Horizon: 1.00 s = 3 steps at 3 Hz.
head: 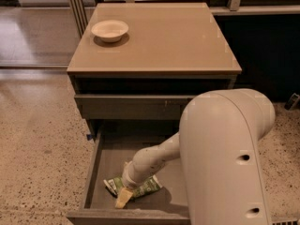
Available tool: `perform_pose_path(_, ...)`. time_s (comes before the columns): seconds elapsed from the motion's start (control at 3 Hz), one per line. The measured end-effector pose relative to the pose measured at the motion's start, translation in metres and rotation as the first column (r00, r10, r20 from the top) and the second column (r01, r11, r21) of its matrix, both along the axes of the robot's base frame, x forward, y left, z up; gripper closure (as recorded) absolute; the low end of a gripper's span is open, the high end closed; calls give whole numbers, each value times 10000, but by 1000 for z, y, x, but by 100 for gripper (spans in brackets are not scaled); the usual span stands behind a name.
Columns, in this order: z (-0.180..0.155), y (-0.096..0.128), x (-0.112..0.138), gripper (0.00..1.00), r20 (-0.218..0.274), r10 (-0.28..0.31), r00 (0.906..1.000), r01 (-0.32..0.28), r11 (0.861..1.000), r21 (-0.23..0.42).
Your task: Pick green jalapeno chip bag from middle drawer and place on counter
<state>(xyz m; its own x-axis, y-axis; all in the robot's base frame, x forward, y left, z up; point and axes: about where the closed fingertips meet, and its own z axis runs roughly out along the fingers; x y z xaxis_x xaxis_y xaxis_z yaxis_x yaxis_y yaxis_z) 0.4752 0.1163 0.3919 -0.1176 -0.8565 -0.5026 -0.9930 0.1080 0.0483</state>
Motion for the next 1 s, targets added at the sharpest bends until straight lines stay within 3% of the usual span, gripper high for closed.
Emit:
perform_pose_path(0.33,-12,-9,-13,0,-268,-146,9995,144,9999,-90)
perform_pose_path(1.0,-12,-9,-13,42,-272,-144,9995,142,9999,-91)
